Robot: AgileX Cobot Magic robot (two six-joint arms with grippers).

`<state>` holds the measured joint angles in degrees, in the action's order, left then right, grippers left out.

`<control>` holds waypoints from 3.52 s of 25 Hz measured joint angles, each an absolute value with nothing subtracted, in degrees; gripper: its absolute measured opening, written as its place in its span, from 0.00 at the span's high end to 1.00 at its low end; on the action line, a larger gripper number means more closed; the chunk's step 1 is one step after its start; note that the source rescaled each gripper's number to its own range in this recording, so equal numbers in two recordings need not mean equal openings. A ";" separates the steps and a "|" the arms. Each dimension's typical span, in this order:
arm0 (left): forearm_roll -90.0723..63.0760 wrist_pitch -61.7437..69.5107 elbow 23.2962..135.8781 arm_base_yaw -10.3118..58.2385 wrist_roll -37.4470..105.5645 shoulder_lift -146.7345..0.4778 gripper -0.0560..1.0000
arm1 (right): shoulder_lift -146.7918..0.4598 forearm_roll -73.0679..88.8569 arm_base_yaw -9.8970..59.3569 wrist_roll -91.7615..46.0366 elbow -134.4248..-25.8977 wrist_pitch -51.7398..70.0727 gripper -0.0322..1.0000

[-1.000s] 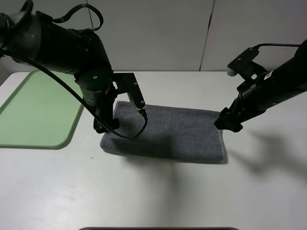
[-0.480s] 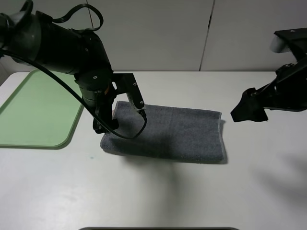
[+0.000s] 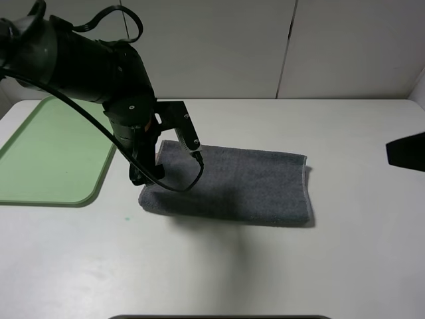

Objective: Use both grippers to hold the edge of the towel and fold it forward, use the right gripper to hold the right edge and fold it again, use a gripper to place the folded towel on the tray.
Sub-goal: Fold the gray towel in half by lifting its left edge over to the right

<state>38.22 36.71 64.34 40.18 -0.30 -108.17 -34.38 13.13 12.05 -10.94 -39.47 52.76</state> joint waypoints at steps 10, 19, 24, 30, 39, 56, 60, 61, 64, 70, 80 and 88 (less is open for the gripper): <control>38.22 37.10 64.34 40.24 -0.63 -108.17 0.00 | -13.94 8.59 12.05 -8.34 -31.94 58.52 0.00; 38.17 37.23 64.34 40.24 -0.67 -108.17 0.00 | -2.05 1.95 12.05 -1.56 -28.50 59.42 0.00; 38.17 37.25 64.34 40.24 -0.70 -108.17 0.00 | 0.30 1.21 12.05 0.00 -28.32 58.91 0.00; 38.17 37.48 64.34 40.24 -0.95 -108.17 0.00 | 0.36 1.16 12.05 0.00 -28.32 58.89 0.00; 38.17 37.30 64.34 40.24 -12.79 -108.17 0.00 | 0.36 1.16 12.05 0.00 -28.32 58.84 0.00; 31.17 29.46 64.34 38.09 -40.61 -108.17 0.00 | 0.36 1.16 12.05 0.00 -28.32 58.84 0.00; 30.34 26.33 63.57 36.83 -40.90 -108.46 0.00 | 0.36 1.16 12.05 0.00 -28.32 58.84 0.00; 29.61 25.74 63.49 36.42 -40.90 -109.00 0.00 | 0.36 1.16 12.05 0.00 -28.32 58.84 0.00; 27.94 24.93 63.43 35.80 -40.17 -111.84 0.01 | 0.36 1.16 12.05 0.00 -28.32 58.84 0.00; 27.29 21.27 63.25 35.82 -39.53 -115.78 0.02 | 0.36 1.16 12.05 0.00 -28.32 58.84 0.00; 25.83 16.90 63.06 35.82 -39.43 -118.01 0.18 | 0.36 1.16 12.05 0.00 -28.32 58.84 0.00; 23.45 8.20 60.43 35.82 -40.04 -118.11 0.52 | 0.36 1.16 12.05 0.00 -28.32 58.84 0.00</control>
<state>23.45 8.20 60.43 35.82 -40.04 -118.11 0.36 1.16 12.05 0.00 -28.32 58.84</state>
